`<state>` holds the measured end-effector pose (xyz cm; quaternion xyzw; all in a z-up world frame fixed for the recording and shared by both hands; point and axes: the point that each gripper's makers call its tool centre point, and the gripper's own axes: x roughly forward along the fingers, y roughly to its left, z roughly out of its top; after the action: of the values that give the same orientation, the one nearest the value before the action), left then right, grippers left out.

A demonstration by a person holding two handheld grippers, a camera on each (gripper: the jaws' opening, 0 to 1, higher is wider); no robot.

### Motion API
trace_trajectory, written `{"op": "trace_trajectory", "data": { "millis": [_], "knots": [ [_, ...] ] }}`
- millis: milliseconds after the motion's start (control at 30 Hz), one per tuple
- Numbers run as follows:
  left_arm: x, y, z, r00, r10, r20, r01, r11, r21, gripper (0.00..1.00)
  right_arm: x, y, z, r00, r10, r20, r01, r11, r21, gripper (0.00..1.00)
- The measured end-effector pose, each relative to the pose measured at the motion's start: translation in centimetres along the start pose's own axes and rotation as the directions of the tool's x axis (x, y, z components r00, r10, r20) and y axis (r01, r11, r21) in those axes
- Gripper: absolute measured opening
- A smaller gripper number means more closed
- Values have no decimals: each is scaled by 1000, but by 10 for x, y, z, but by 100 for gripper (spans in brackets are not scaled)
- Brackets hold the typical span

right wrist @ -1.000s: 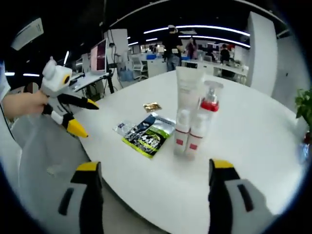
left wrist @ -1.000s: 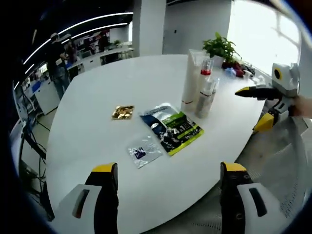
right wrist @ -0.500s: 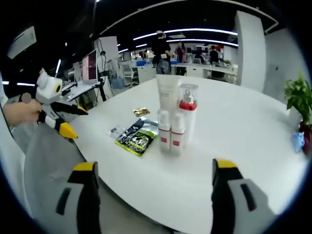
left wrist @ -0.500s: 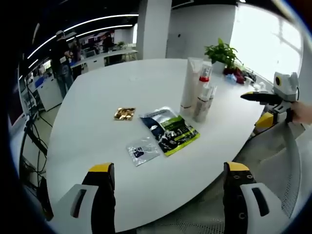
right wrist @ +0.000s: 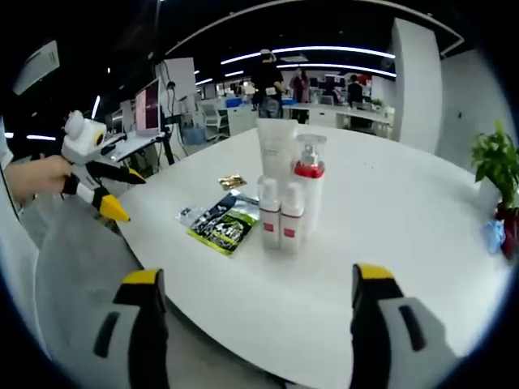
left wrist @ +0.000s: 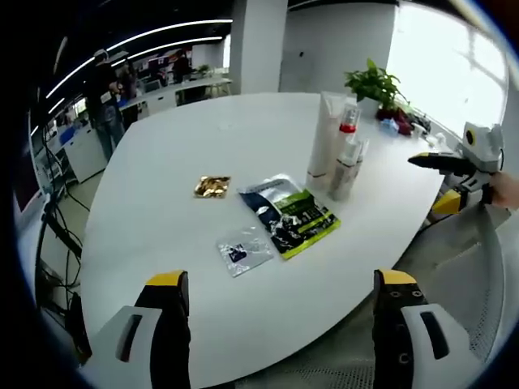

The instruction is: Arrange the skincare products in the storage area until every visible bottle or jar stands upright without overlapping.

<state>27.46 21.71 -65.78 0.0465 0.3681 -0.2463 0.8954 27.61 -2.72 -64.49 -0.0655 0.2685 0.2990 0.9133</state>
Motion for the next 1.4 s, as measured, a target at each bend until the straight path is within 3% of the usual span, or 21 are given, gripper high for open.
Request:
{"op": "trace_trajectory", "data": {
  "millis": [700,833,1400],
  "knots": [
    [40,37,26,995,20,-93,-13,997,73,93,1,-9,-1,1000,-31,1,31,999,40,92],
    [49,45,26,990,28,-138,-19,997,69,92,1,-9,-2,1000,-31,-3,31,999,42,92],
    [95,76,50,980,41,-193,-14,990,141,95,3,-12,-5,999,-47,-20,48,998,50,92]
  ]
}}
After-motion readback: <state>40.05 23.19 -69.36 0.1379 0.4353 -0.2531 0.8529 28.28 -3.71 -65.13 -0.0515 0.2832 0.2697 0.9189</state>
